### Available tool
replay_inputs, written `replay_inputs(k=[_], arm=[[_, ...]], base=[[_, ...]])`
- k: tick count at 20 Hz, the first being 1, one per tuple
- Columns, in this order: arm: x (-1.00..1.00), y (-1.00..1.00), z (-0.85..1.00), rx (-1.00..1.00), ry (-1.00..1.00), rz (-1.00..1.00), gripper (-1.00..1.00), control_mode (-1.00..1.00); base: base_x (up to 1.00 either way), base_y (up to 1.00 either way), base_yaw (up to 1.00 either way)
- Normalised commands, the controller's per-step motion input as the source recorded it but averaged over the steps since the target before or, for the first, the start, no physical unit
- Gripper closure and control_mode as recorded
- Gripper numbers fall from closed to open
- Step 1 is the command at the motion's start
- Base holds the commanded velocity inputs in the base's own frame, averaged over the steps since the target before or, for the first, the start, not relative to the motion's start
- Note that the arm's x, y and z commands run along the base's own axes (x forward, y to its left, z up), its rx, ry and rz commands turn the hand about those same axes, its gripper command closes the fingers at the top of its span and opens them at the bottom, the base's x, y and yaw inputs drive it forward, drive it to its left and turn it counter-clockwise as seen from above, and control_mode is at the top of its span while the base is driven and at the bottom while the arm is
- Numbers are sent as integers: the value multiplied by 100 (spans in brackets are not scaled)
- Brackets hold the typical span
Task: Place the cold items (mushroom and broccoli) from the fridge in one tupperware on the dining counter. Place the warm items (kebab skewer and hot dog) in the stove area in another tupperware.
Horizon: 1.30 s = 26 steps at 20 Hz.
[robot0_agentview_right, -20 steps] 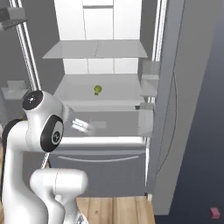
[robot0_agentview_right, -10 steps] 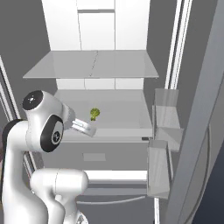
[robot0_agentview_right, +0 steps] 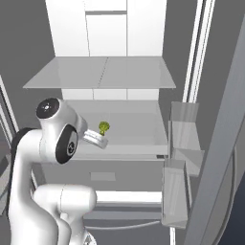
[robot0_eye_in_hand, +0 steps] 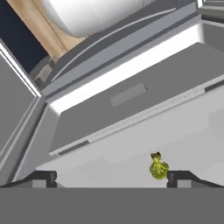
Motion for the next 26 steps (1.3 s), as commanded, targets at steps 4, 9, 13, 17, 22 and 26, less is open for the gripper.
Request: replay_inputs(k=[4,9,13,17,22,26], arm=[[49,0,-5,24,-9,1,-100,-100],[40,35,-5,0,-12,10,-100,-100],[33,77,-40,-18,-17,27,-100,-100],[61,13,-40,-19,-5,27,-100,-100],[98,-4,-11,-20,12,19,-100,-100],[97,-3,0,-19,42,5,-100,-100]], base=[[0,0,0],[0,0,0],[0,0,0],[0,0,0],[0,0,0],[0,0,0]])
